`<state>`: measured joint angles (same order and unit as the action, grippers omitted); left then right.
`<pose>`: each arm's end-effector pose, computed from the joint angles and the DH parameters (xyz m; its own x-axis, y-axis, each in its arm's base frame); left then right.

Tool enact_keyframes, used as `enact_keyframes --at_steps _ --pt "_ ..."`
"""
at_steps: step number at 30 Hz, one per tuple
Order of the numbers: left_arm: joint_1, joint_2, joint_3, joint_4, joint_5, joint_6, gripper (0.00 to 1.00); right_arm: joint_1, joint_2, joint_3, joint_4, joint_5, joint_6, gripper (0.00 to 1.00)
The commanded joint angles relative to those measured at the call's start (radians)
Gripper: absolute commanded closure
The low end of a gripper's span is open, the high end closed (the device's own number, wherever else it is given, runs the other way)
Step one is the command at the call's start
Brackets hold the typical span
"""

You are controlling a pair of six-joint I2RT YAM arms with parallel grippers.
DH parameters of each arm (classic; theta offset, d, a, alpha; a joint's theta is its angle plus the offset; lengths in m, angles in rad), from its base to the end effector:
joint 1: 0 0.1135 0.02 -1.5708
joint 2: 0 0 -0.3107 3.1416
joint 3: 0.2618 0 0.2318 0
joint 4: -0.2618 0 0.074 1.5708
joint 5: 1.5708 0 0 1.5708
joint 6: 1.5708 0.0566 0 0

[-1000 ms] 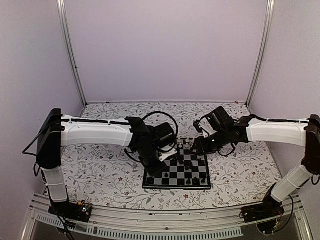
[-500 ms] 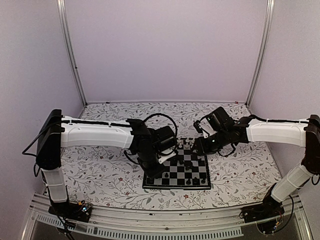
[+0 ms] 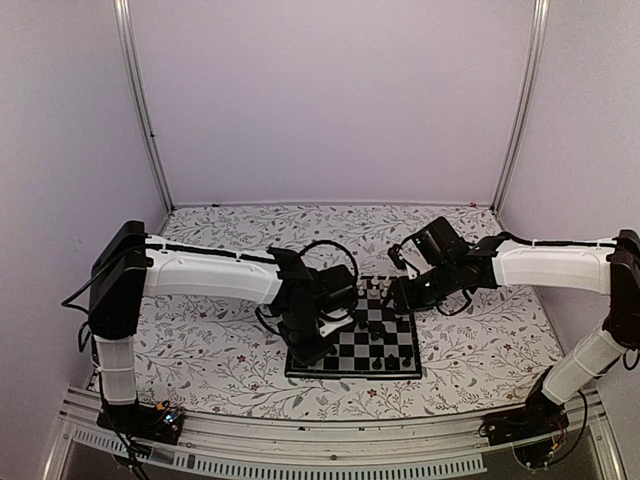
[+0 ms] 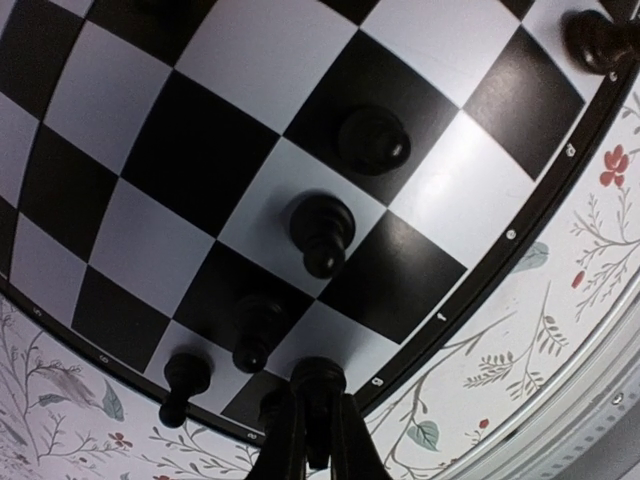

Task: Set up the chess pieces on the board
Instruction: Place the chess piece on the chessboard.

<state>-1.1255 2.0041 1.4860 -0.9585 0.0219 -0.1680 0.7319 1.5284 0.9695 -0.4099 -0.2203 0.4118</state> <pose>0.1656 -0.3498 0.2067 -0.5738 0.8141 -0.0891 0.8187 0.5730 -0.0372 0.2161 0.2108 0.2495 -0.8597 -0.2473 -0.4469 -0.4366 0.8099 0.3917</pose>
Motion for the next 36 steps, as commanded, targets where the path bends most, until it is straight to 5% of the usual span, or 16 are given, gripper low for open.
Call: enact_keyframes --at_steps 1,12,24,31,36 --pt "-0.014 0.011 0.028 0.002 0.016 0.012 1.00 -0.005 -0.020 -0.009 0.016 -0.005 0.013 0.62" --pt "-0.013 0.005 0.025 0.007 0.020 0.020 1.00 -0.006 -0.008 -0.005 0.019 -0.009 0.010 0.62" --pt "-0.004 -0.098 0.030 0.007 -0.012 0.030 0.70 -0.005 -0.024 0.015 0.014 0.012 0.001 0.62" --pt "0.057 -0.216 0.055 0.055 -0.005 0.050 0.66 -0.005 -0.042 0.049 -0.022 0.033 -0.026 0.62" --pt "0.120 -0.148 0.118 0.114 -0.071 0.000 0.61 -0.005 -0.025 0.072 -0.032 0.025 -0.021 0.62"
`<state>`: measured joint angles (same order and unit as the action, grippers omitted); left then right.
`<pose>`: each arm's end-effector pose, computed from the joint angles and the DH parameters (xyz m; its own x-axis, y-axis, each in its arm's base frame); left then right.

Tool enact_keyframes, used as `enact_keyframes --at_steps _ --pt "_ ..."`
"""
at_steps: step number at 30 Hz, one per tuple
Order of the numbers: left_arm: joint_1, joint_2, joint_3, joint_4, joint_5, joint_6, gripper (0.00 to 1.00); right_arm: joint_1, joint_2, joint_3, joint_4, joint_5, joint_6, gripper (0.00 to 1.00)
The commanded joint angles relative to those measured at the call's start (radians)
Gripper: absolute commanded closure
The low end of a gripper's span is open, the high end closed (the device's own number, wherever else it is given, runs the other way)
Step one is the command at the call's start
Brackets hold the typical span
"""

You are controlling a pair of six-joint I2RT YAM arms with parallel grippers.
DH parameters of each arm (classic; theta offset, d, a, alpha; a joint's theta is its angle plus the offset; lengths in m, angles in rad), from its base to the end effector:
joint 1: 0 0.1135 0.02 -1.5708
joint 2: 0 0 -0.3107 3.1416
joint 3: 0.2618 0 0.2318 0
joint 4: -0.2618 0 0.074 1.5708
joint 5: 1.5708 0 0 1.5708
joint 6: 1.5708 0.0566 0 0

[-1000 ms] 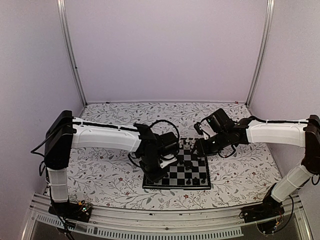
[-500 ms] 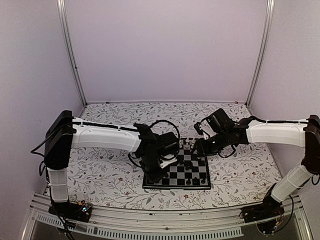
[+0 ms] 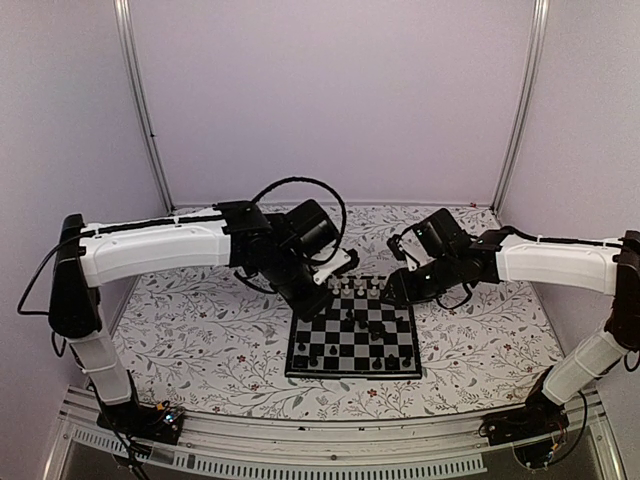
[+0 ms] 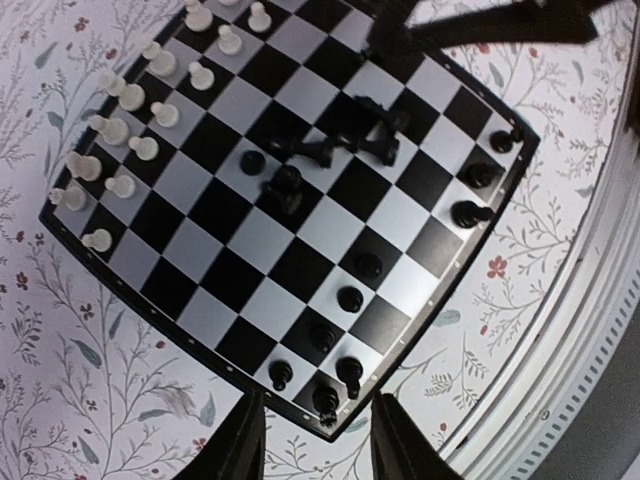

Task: Set up the chess pieces on the board
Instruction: Place the chess piece on the chessboard, then pick up the chess piece from the chessboard.

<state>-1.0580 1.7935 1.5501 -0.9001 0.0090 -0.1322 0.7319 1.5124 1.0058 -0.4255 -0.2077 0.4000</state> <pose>0.1833 -0.3266 0.3019 -0.5577 0.7219 -0.4097 0.8067 0.5876 -0.0628 0.2183 0.2118 0.2636 -0.8404 -0.2427 -0.4846 -0.4539 0.8037 0.3846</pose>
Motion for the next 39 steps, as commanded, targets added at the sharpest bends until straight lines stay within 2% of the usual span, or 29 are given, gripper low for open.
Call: enact_keyframes --at_steps 1,5,13,15,20,25,39 --pt "0.063 0.099 0.089 0.035 -0.073 -0.060 0.60 -0.006 -0.011 0.037 -0.020 0.019 -0.007 0.62" --pt "0.084 0.235 0.240 -0.022 -0.073 -0.115 0.61 -0.005 -0.031 0.029 -0.027 0.044 -0.005 0.62" --pt "0.087 0.413 0.414 -0.032 -0.019 -0.131 0.59 -0.006 -0.064 -0.002 -0.028 0.068 0.008 0.62" --pt "0.091 0.435 0.415 -0.025 0.026 -0.139 0.58 -0.005 -0.076 -0.006 -0.028 0.073 0.010 0.62" --pt "0.101 0.470 0.425 -0.028 0.023 -0.157 0.59 -0.005 -0.093 -0.012 -0.029 0.091 0.014 0.62" --pt "0.109 0.495 0.424 -0.013 0.078 -0.155 0.61 -0.005 -0.098 -0.022 -0.027 0.094 0.019 0.62" --pt "0.119 0.551 0.464 -0.019 0.056 -0.155 0.69 -0.006 -0.073 -0.011 -0.025 0.057 0.007 0.62"
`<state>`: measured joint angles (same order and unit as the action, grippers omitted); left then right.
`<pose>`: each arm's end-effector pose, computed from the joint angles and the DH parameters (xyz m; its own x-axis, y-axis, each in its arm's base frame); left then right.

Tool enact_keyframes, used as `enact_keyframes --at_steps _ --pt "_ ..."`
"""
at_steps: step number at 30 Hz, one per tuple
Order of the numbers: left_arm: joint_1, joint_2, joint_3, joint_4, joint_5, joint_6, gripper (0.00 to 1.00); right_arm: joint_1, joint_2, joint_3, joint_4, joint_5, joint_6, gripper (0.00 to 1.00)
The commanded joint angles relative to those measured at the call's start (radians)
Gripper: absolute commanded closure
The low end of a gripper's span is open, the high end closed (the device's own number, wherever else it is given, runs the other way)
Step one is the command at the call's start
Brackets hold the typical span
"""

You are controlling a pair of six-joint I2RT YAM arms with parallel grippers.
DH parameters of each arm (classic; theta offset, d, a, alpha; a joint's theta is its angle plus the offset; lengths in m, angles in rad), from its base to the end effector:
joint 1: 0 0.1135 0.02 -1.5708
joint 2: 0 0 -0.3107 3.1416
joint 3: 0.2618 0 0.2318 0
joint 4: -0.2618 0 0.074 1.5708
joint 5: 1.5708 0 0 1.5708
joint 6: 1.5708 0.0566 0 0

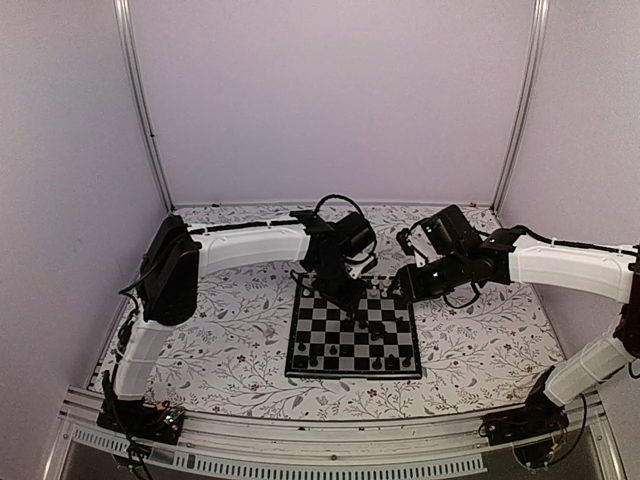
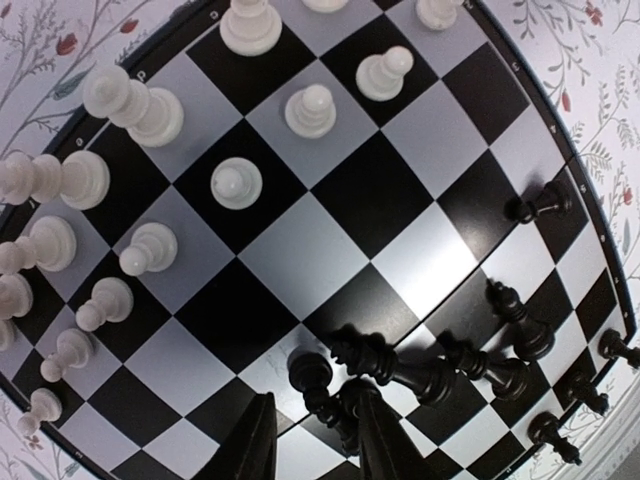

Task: Set up the chess pieces on the board
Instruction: Pick up the chess piece from the chessboard.

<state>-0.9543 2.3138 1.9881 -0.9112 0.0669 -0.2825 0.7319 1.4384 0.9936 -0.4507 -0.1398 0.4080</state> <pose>0.2885 -0.4136 0.2042 -0.7551 0.5845 -0.2971 0.6417 0.7517 -0.1520 0.2091 0.1985 0.2778 -0.8213 -0.2096 -0.5307 -0.4365 0.8297 0.3479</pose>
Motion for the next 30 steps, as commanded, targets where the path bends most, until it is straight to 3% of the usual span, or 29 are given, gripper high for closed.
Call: enact_keyframes --at_steps 1,8,15,19,30 --pt "0.016 0.033 0.026 -0.007 -0.001 -0.004 0.69 -0.006 0.004 0.003 -0.001 -0.012 -0.001 0.62" --pt "0.023 0.050 0.028 -0.007 -0.003 -0.002 0.75 -0.005 0.017 0.011 0.001 -0.015 -0.006 0.61" --pt "0.026 0.020 0.034 -0.011 -0.023 0.005 1.00 -0.006 0.020 0.014 0.004 -0.008 -0.010 0.61" --pt "0.026 -0.061 0.002 -0.012 -0.051 0.013 1.00 -0.005 0.022 0.014 0.004 -0.003 -0.012 0.61" --pt "-0.029 -0.346 -0.422 0.105 0.093 0.180 1.00 -0.005 0.022 0.011 -0.002 0.009 -0.010 0.62"
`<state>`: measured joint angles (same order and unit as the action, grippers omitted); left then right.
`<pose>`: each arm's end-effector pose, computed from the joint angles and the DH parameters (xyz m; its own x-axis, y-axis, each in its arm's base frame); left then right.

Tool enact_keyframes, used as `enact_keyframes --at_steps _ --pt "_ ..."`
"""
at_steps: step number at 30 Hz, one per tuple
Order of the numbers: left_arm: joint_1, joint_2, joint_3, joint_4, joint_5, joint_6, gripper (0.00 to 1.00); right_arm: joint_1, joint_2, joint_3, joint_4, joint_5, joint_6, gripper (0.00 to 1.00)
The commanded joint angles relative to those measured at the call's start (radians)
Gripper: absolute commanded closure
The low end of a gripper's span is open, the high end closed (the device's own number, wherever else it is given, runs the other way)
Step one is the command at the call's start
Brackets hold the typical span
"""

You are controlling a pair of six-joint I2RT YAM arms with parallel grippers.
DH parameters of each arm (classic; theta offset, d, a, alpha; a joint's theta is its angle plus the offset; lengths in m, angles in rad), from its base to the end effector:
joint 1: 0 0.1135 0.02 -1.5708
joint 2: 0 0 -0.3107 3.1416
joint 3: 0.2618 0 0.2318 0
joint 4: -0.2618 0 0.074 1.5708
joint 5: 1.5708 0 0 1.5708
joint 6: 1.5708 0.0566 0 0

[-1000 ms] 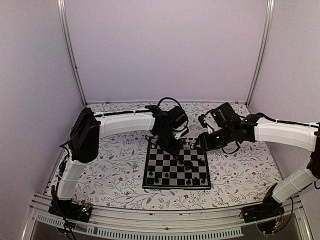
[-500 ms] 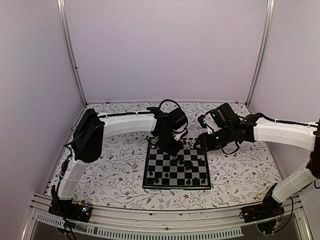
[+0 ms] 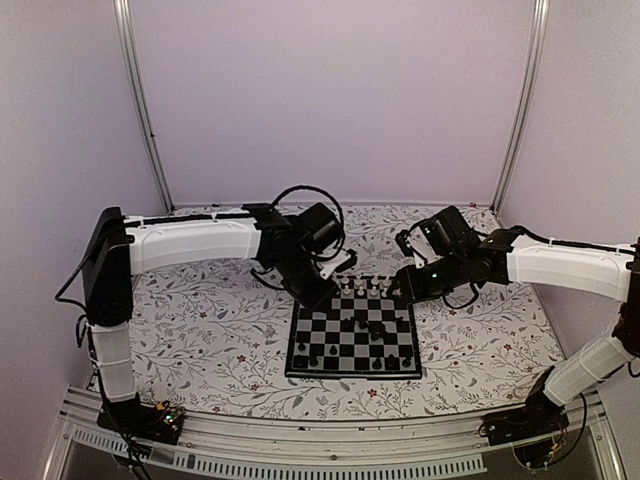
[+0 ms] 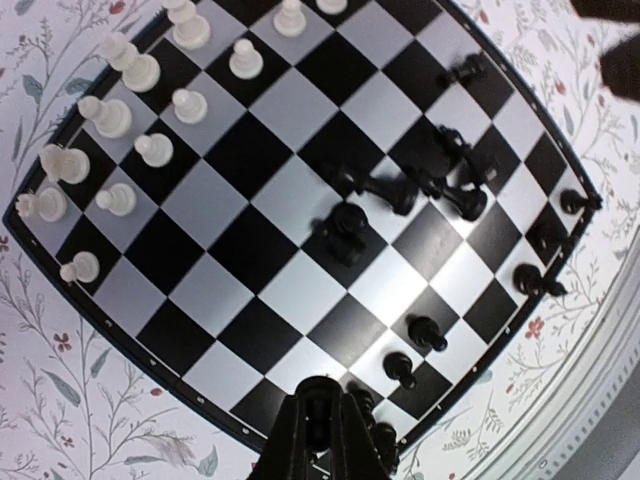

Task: Set up the chess pieces on the board
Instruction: Pick up the chess piece from the chessboard, then place the chess piece on the chessboard.

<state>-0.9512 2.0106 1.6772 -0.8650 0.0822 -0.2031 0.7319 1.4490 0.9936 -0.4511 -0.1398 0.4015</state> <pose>0.2465 -0.3535 0.2566 -0.6969 0.6309 -0.3409 0.7026 0.6960 -0.1483 0.2104 0.1996 0.2749 -0.8227 -0.2189 -0.5246 -0.4391 0.8309 0.3419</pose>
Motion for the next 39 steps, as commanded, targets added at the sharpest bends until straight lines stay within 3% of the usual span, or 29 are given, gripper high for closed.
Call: enact_keyframes --at_steps 1,11,18,34,39 --pt "-0.041 -0.043 -0.127 0.063 0.083 0.120 1.00 -0.005 0.012 0.010 -0.002 0.005 0.000 0.62" --pt "-0.110 0.088 0.009 0.067 0.099 0.185 1.00 -0.007 0.011 -0.003 -0.041 0.055 0.041 0.61" --pt "-0.143 0.167 0.092 0.067 0.109 0.199 1.00 -0.066 -0.080 -0.088 -0.087 0.111 0.131 0.62" --pt "-0.159 0.235 0.126 0.054 0.108 0.176 0.99 -0.092 -0.138 -0.134 -0.089 0.116 0.163 0.62" --pt "-0.156 0.231 0.116 0.054 0.109 0.176 0.93 -0.092 -0.137 -0.143 -0.082 0.109 0.173 0.62"
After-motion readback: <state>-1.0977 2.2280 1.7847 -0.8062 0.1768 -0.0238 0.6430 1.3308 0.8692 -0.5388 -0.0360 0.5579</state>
